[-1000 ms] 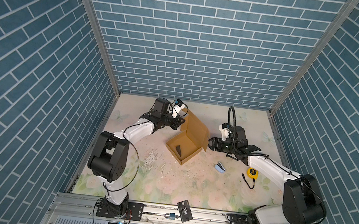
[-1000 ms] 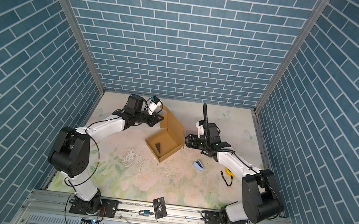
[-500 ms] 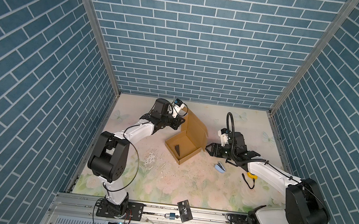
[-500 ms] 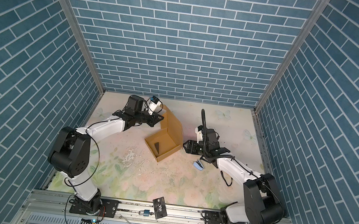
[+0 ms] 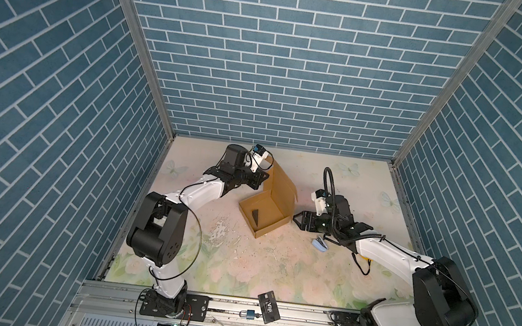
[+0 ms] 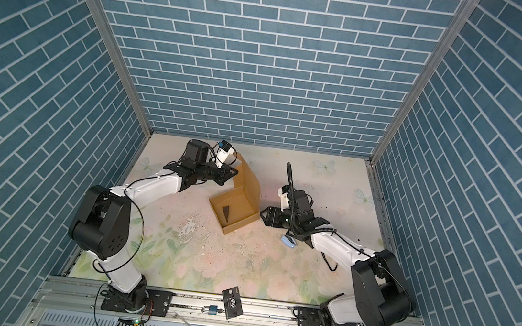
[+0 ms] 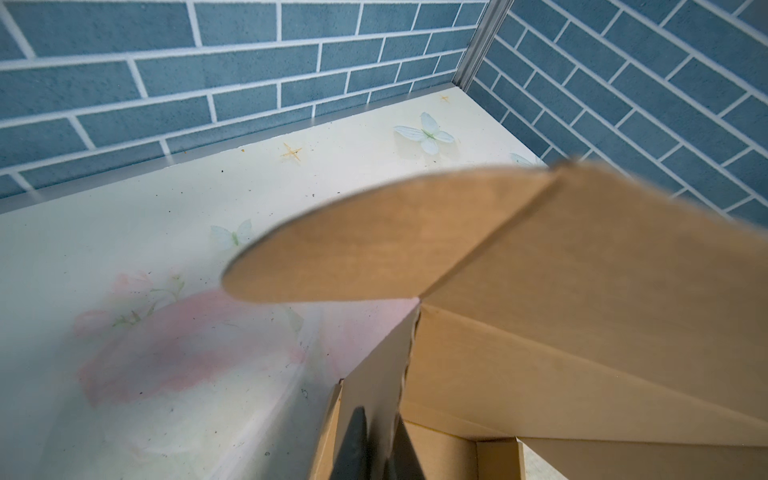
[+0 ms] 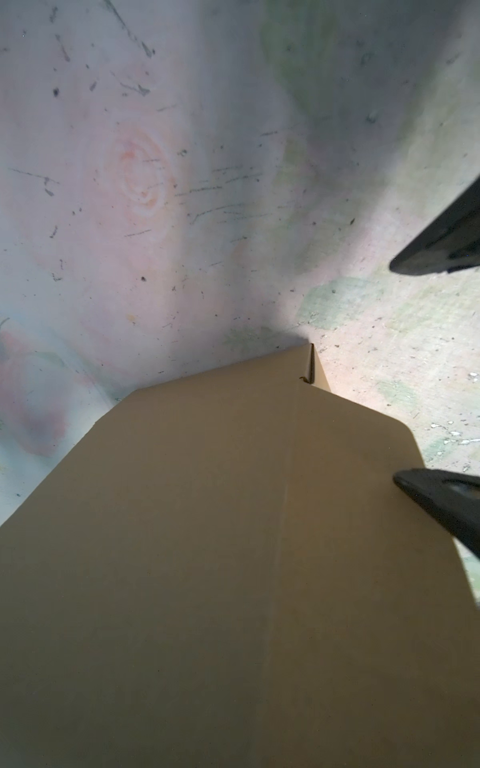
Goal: Fold the paper box
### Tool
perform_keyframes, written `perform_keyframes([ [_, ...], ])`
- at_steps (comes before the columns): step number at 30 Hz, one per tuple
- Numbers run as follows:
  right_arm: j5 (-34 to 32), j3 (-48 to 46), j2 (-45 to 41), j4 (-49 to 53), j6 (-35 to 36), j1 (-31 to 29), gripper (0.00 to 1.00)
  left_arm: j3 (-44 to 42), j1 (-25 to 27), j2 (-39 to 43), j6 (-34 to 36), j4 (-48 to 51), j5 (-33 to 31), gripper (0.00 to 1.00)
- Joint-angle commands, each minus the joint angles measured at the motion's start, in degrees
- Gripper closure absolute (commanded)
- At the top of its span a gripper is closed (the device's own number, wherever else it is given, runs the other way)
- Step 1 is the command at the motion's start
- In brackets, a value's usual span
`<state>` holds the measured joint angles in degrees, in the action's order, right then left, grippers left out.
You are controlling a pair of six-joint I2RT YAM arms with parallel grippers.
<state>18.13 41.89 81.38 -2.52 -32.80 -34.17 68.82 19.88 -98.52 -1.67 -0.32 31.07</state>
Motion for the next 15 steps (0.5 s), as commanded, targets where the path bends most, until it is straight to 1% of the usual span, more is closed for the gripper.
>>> perform_keyframes([
  [1, -0.55, 0.83, 0.31, -3.66, -2.08, -1.59, 0.27, -0.48, 0.51, 1.16, -0.18, 0.77, 0.13, 0.89],
  [3, -0.30, 0.71, 1.27, -4.77, -2.25, -1.82, 0.27, -0.80, 0.60, 0.91, -0.37, -0.06, -0.15, 0.89],
  [5, 0.38, 1.90, 2.26, -3.83, -2.23, -2.18, 0.27, -0.84, 1.00, 1.04, -0.27, 0.15, -0.82, 0.89],
  [8, 0.59, 1.47, 0.48, -4.43, -0.61, -3.25, 0.27, -0.18, 1.05, 1.14, 0.18, 1.36, -0.37, 0.89],
  [11, 0.25, -0.96, -1.37, -5.83, 1.69, -3.37, 0.26, -1.01, 1.17, 0.97, 0.05, 0.04, -0.90, 0.89],
  [15, 1.40, -1.58, -2.18, -6.66, 1.77, -3.59, 0.26, -0.91, 1.63, 1.39, 0.46, 0.81, -0.84, 0.89],
])
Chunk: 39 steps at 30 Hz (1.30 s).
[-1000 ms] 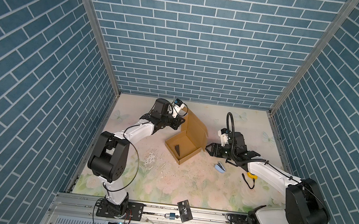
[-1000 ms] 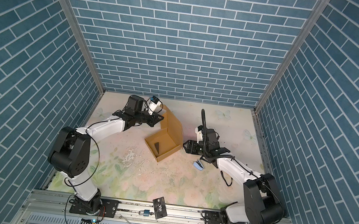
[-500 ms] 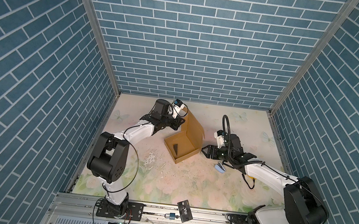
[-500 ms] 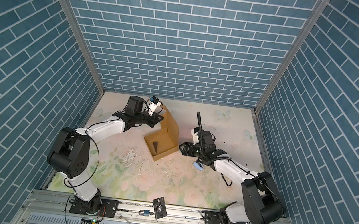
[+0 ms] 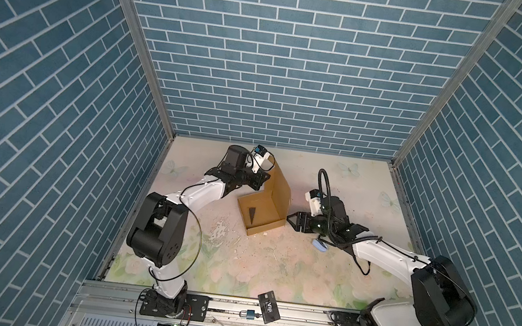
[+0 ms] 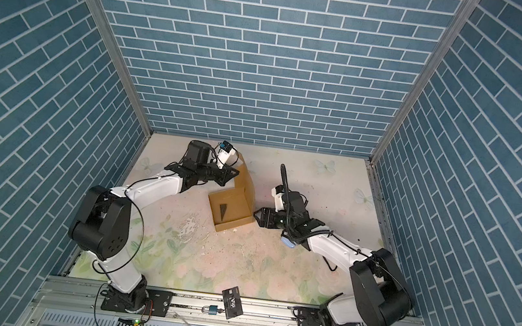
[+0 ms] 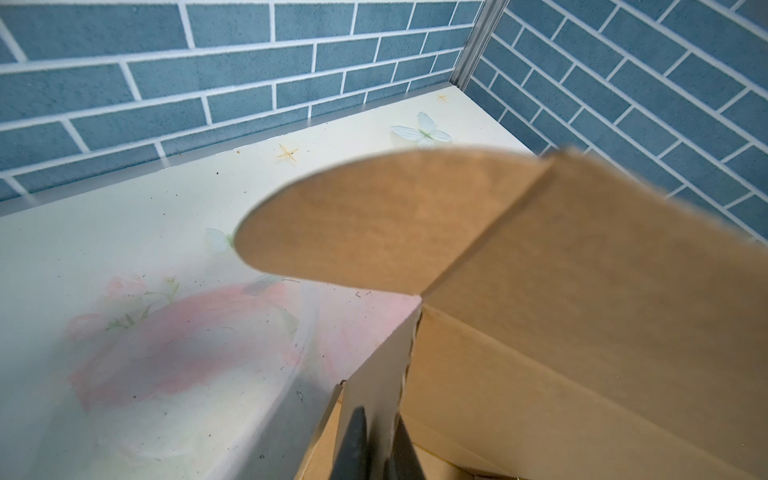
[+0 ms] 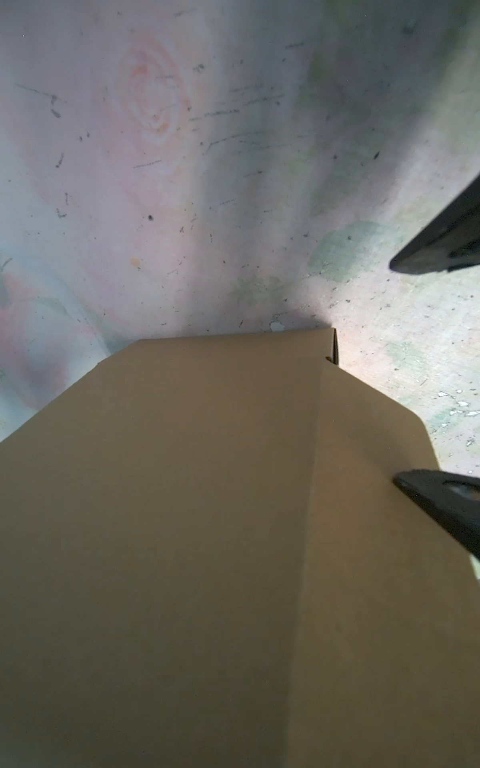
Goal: Fold the paper box
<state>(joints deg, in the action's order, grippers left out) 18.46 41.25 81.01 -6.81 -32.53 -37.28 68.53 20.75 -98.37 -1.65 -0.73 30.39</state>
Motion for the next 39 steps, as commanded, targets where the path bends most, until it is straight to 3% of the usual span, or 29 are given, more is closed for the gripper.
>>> perform_keyframes([
  [1, 0.74, -1.31, -1.75, -3.46, 1.51, -0.59, 0.26, -0.56, 0.71, 1.15, 0.51, 1.20, -0.07, 0.89],
  [7, 1.16, -0.07, 0.24, -5.37, 1.09, -1.09, 0.26, -0.88, 1.61, 1.28, 1.26, 1.18, -1.40, 0.89],
  [14, -0.84, -4.16, 0.21, -15.57, 2.63, -2.44, 0.24, -2.09, 1.66, 1.40, 0.86, 0.65, -1.83, 0.89],
  [20, -3.15, -9.61, -0.36, -26.45, 12.80, -5.33, 0.23, -2.08, 1.66, 1.07, 0.34, 0.16, -1.93, 0.89],
  [27, -6.75, -8.04, 0.72, -25.46, 17.56, -5.70, 0.23, -2.20, 1.67, 1.18, 0.21, 0.36, -1.69, 0.89],
  [33, -8.91, -5.56, 3.54, -26.07, 16.98, -5.66, 0.24, -1.98, 1.89, 1.34, 0.17, 1.41, -0.99, 0.89],
  [39, -10.27, -3.92, 5.36, -26.01, 18.82, -5.70, 0.30, -2.84, 1.86, 1.99, 0.57, 1.88, -1.38, 0.89],
])
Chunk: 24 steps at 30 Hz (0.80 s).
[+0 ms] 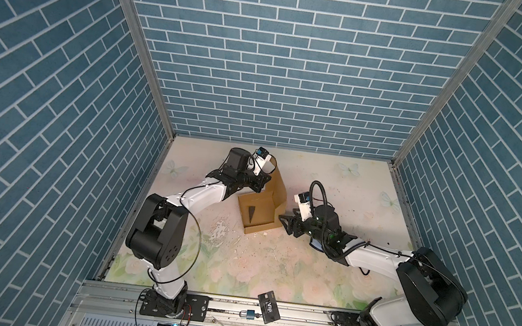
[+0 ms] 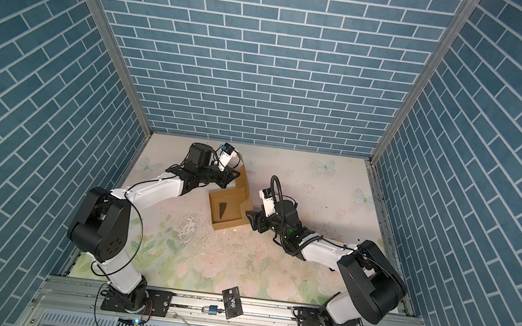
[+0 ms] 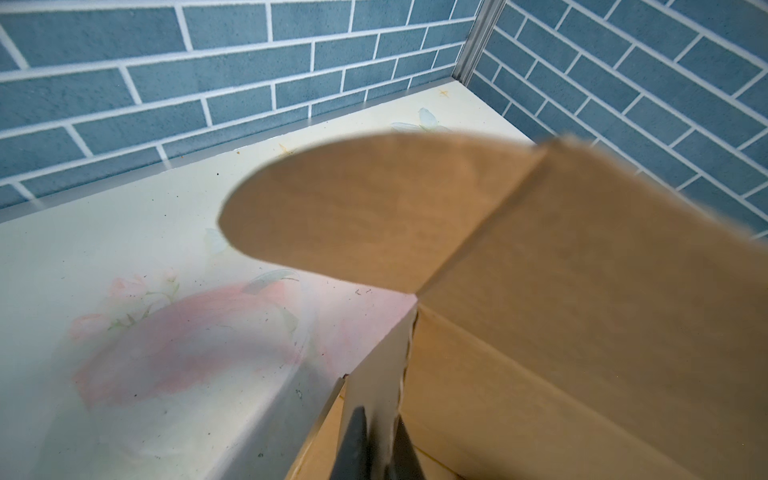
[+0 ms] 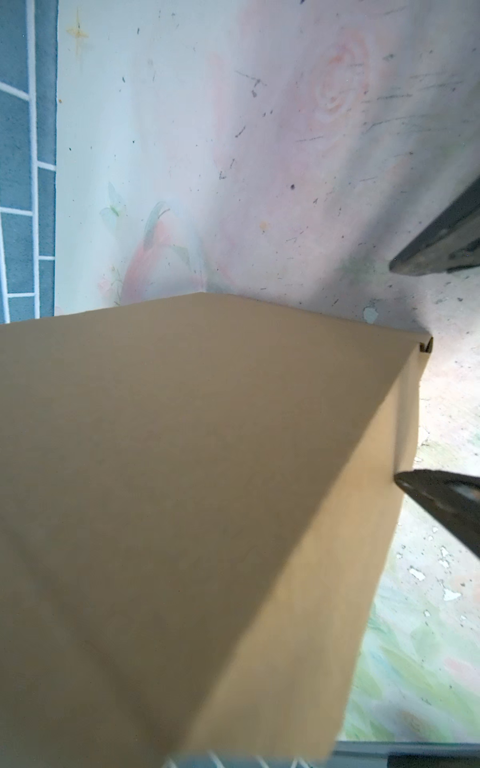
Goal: Fold the paper box
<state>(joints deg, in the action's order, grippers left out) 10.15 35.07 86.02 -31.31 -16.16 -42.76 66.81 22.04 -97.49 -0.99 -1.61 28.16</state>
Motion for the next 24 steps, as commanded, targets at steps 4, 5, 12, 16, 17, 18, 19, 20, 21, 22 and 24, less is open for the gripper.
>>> perform_keyframes([
  [4, -2.66, 1.94, 1.12, -3.36, 4.14, -0.19, 0.37, -2.47, 0.50, 1.16, -0.76, 1.51, 0.49, 0.89],
  [5, -2.86, 2.33, 1.37, -3.06, 4.29, -0.18, 0.39, -2.96, 0.46, 1.42, -1.17, 1.04, -0.02, 0.89],
  [12, -3.38, 3.33, 2.64, -5.05, 6.82, -0.19, 0.46, -3.98, -0.42, 1.39, -2.52, -0.11, 0.74, 0.89],
  [16, -2.96, 4.01, 3.38, -4.31, 7.84, -0.45, 0.50, -4.91, -1.17, 2.07, -2.52, -0.08, 0.87, 0.89],
  [17, -2.86, 3.55, 3.51, -5.12, 8.07, -0.57, 0.50, -5.14, -1.49, 2.09, -2.68, 0.03, 1.25, 0.89],
  [18, -2.86, 3.08, 3.82, -5.98, 8.45, -0.44, 0.50, -5.54, -1.76, 1.96, -2.90, -0.26, 1.41, 0.89],
  [19, -3.06, 2.79, 4.17, -6.67, 8.77, -0.57, 0.51, -6.42, -2.12, 2.10, -3.05, -1.04, 1.30, 0.89],
  [20, -3.21, 2.84, 4.54, -6.75, 8.87, -0.65, 0.51, -7.43, -2.41, 2.46, -3.29, -2.05, 0.95, 0.89],
  [21, -3.13, 3.07, 4.73, -6.34, 8.70, -0.65, 0.51, -7.96, -2.72, 2.80, -3.39, -2.56, 0.60, 0.89],
  [22, -2.89, 3.40, 4.69, -5.80, 8.63, -0.90, 0.52, -8.17, -3.01, 3.05, -3.33, -2.50, 0.62, 0.89],
  [24, -2.86, 3.51, 4.68, -6.24, 9.15, -1.34, 0.53, -8.05, -3.63, 3.01, -3.06, -1.84, 0.75, 0.89],
])
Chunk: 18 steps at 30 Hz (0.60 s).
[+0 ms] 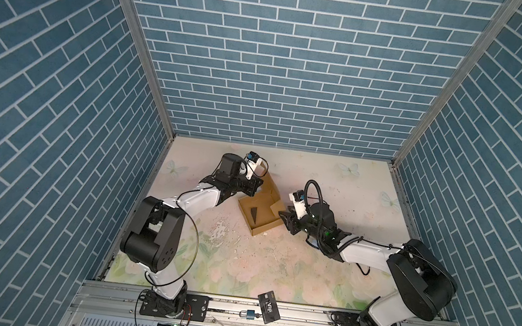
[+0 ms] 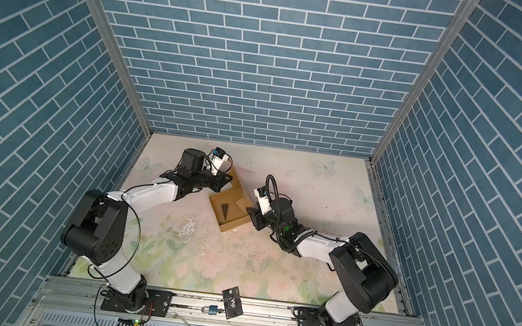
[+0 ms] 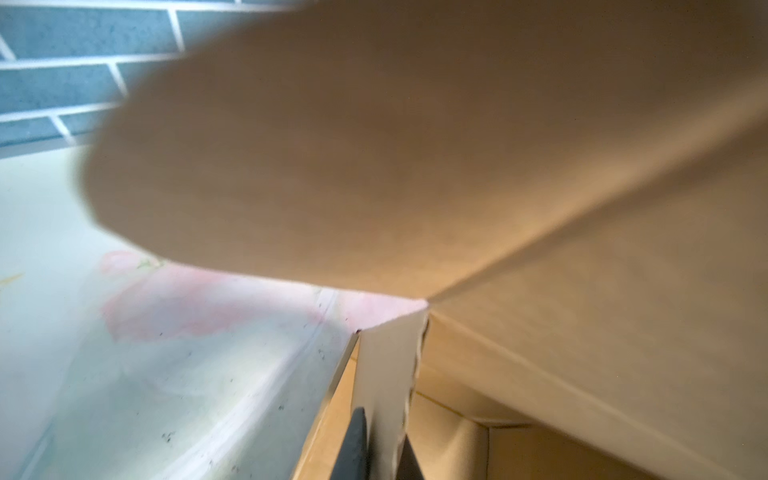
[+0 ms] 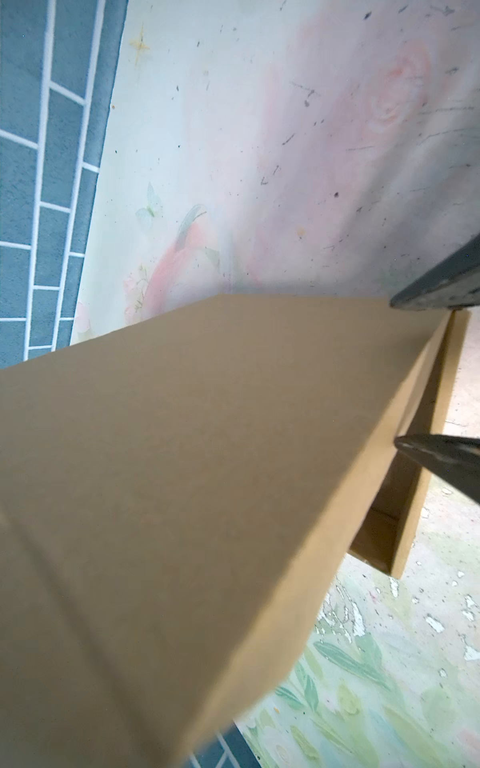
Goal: Fold the paper box
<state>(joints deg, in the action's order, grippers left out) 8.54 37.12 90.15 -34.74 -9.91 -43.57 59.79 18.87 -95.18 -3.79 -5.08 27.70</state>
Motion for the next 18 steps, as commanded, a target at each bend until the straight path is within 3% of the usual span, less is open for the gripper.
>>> perform_keyframes([
  [1, -1.32, 1.38, 0.84, -3.33, 3.37, -0.57, 0.54, -1.22, -0.63, 0.59, -0.25, 1.34, 1.26, 0.89],
  [18, -0.97, 4.14, 5.26, -0.99, 7.13, -2.22, 0.60, -4.58, -0.86, 0.21, -0.15, -2.74, -0.28, 0.88],
])
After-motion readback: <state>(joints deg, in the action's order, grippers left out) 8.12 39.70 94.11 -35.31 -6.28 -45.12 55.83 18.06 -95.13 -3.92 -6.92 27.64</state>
